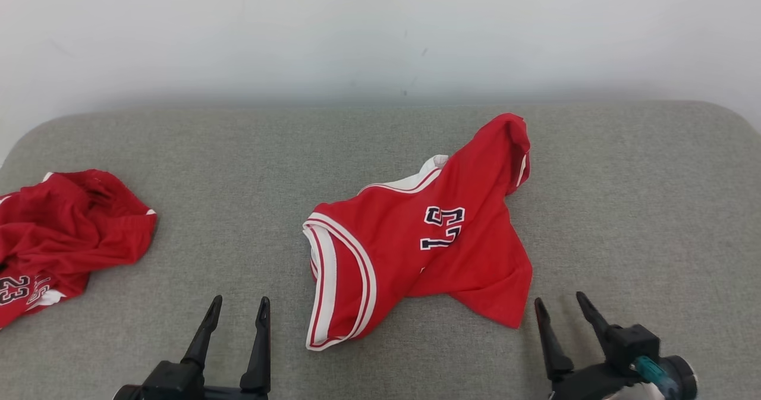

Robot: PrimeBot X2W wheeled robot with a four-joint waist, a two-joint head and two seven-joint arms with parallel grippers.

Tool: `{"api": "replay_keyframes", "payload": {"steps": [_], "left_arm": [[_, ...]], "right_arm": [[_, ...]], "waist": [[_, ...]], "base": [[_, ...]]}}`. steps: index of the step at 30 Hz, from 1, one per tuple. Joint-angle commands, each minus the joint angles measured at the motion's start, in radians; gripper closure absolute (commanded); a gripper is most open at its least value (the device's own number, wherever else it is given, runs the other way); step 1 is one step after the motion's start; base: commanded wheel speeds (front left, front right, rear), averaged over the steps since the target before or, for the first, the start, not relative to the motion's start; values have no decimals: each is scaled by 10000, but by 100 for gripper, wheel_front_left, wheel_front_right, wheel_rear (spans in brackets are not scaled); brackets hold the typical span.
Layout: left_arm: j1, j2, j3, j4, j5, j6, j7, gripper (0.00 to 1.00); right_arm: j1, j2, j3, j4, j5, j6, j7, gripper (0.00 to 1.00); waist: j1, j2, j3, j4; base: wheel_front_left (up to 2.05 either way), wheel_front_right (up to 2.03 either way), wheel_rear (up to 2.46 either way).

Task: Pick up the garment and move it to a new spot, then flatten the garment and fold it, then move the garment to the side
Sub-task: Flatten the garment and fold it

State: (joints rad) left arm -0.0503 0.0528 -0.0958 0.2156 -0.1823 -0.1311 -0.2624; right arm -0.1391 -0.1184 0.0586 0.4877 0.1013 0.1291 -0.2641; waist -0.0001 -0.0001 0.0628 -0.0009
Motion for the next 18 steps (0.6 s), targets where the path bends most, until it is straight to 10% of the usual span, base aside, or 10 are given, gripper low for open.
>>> {"api": "replay_keyframes", "payload": {"steps": [1, 14, 15, 16, 18], "left_arm": [[50, 3, 35, -36, 71, 13, -37, 0], [87, 2, 25, 115, 127, 13, -37, 0], [105, 0, 38, 122, 123, 13, -36, 0], [116, -1, 39, 133, 125, 13, -36, 0], [156, -1, 87, 142, 127, 13, -37, 0]], "right_arm": [[-239, 60, 85, 265, -63, 32, -3, 0], [-1913, 202, 867, 4085, 512, 32, 0, 0], [-1976, 216, 931, 4288, 553, 32, 2, 9], [-2008, 223, 982, 4434, 633, 32, 5, 86], [-2126, 163, 947, 4556, 722, 32, 3, 100]], "waist": [[1, 1, 20, 46], [1, 1, -152, 656], [1, 1, -173, 686], [1, 1, -199, 721], [1, 1, -235, 751]], "base": [[0, 0, 0], [0, 0, 0], [0, 0, 0], [0, 0, 0], [0, 0, 0]]}}
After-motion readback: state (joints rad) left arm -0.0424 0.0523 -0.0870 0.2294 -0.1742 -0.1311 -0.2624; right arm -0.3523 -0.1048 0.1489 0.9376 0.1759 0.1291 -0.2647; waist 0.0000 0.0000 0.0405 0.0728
